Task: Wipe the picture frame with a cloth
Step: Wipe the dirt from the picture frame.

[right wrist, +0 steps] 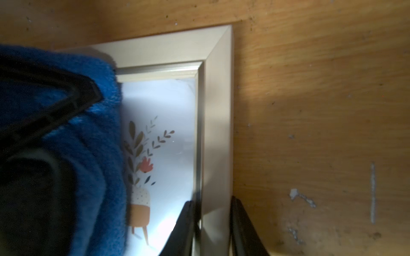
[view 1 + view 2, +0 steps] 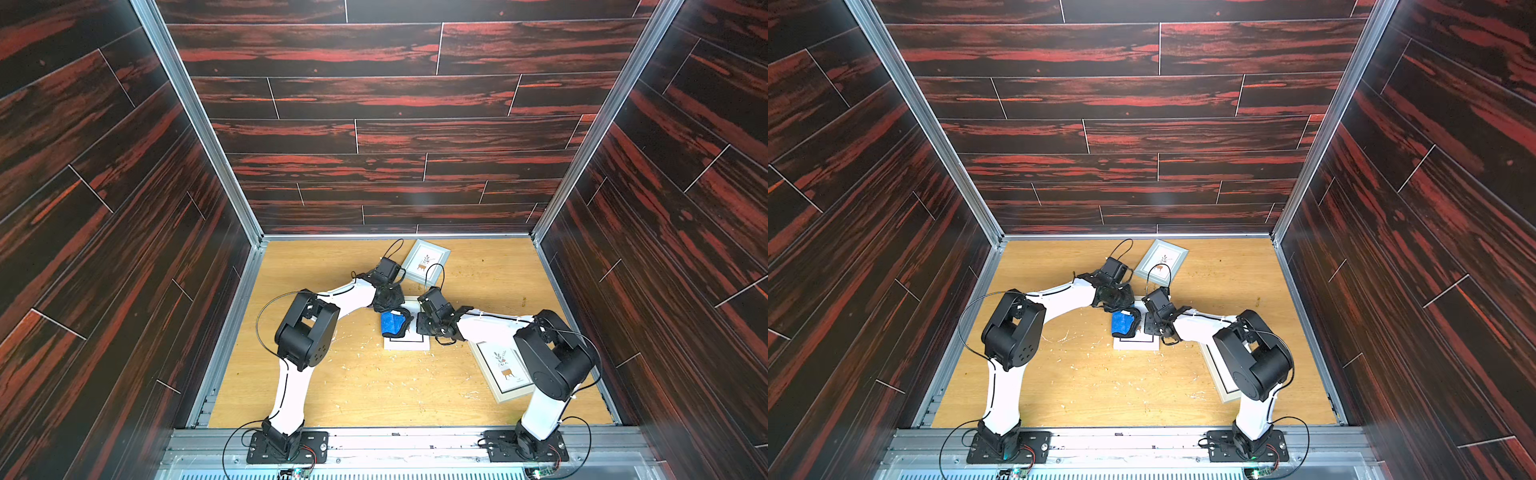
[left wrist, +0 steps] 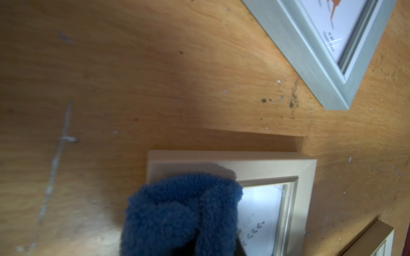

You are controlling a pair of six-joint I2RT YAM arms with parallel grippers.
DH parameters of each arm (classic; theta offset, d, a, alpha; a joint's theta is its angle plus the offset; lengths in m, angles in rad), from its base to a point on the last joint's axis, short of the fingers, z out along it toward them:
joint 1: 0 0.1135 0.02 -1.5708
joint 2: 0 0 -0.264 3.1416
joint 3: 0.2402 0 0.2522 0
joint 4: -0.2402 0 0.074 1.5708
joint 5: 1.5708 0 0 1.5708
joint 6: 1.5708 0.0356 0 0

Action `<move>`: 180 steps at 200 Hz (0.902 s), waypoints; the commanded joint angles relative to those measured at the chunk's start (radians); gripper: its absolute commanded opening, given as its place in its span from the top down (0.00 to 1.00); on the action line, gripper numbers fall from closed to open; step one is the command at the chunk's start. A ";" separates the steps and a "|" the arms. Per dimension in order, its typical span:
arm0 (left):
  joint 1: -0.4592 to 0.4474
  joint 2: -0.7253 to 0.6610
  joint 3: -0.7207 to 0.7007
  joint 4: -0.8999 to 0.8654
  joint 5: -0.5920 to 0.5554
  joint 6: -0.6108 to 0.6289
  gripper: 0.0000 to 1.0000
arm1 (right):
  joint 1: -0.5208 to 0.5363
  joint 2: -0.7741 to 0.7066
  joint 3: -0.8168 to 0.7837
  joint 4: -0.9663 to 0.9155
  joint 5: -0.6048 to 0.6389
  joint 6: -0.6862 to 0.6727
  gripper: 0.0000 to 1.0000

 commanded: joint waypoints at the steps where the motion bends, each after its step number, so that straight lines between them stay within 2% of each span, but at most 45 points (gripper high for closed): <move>1: 0.064 -0.025 -0.029 -0.047 -0.090 0.033 1.00 | 0.007 0.012 -0.016 -0.098 0.001 -0.012 0.99; 53: -0.041 0.065 0.062 -0.046 -0.016 0.001 1.00 | 0.006 0.006 -0.012 -0.102 0.004 -0.009 0.99; 71: -0.033 0.044 0.035 -0.058 -0.046 0.010 1.00 | 0.006 0.007 -0.014 -0.102 0.006 -0.010 0.99; 95: 0.028 -0.034 -0.063 -0.034 -0.065 0.024 1.00 | 0.007 0.009 -0.016 -0.098 0.004 -0.009 1.00; 110: 0.045 -0.056 -0.075 -0.031 -0.081 0.035 1.00 | 0.006 0.009 -0.020 -0.089 -0.004 -0.007 0.99; 133: 0.022 -0.018 -0.019 -0.016 -0.031 0.031 1.00 | 0.007 0.016 -0.015 -0.085 -0.012 -0.008 1.00; 161: -0.048 0.066 0.111 -0.018 -0.021 0.013 1.00 | 0.007 0.011 -0.014 -0.090 -0.008 -0.009 1.00; 180: -0.062 0.097 0.161 -0.026 -0.004 0.004 1.00 | 0.007 0.010 -0.019 -0.093 -0.004 -0.008 1.00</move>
